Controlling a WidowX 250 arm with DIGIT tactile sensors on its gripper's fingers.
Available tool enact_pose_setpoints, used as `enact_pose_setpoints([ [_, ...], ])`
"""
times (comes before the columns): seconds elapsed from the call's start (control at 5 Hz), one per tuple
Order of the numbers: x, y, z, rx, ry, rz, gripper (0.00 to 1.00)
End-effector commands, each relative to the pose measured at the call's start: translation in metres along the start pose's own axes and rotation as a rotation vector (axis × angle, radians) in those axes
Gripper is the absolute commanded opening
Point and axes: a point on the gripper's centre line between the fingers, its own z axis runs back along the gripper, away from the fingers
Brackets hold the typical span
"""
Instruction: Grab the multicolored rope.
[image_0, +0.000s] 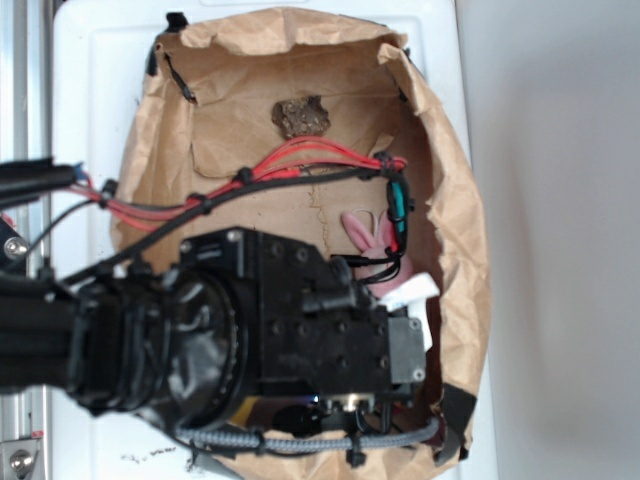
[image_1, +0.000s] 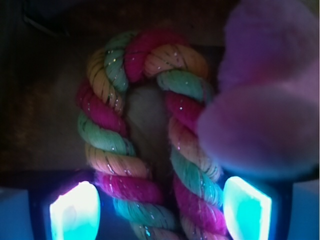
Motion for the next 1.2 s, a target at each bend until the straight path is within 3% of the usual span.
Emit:
enact_pose_setpoints([
  [0.0,-0.002,-0.014,-0.019,0.040,0.057,-0.075,1.00],
  [0.2,-0.008,-0.013,-0.032,0.106,0.135,-0.129,1.00],
  [0.4,-0.014,-0.011,-0.037,0.119,0.166,-0.154,1.00],
  [0.6,-0.015,-0.007,-0.031,0.124,0.133,-0.138,0.00],
  [1.0,-0.012,0.008,-0.006,0.113,0.048,-0.100,0.00],
])
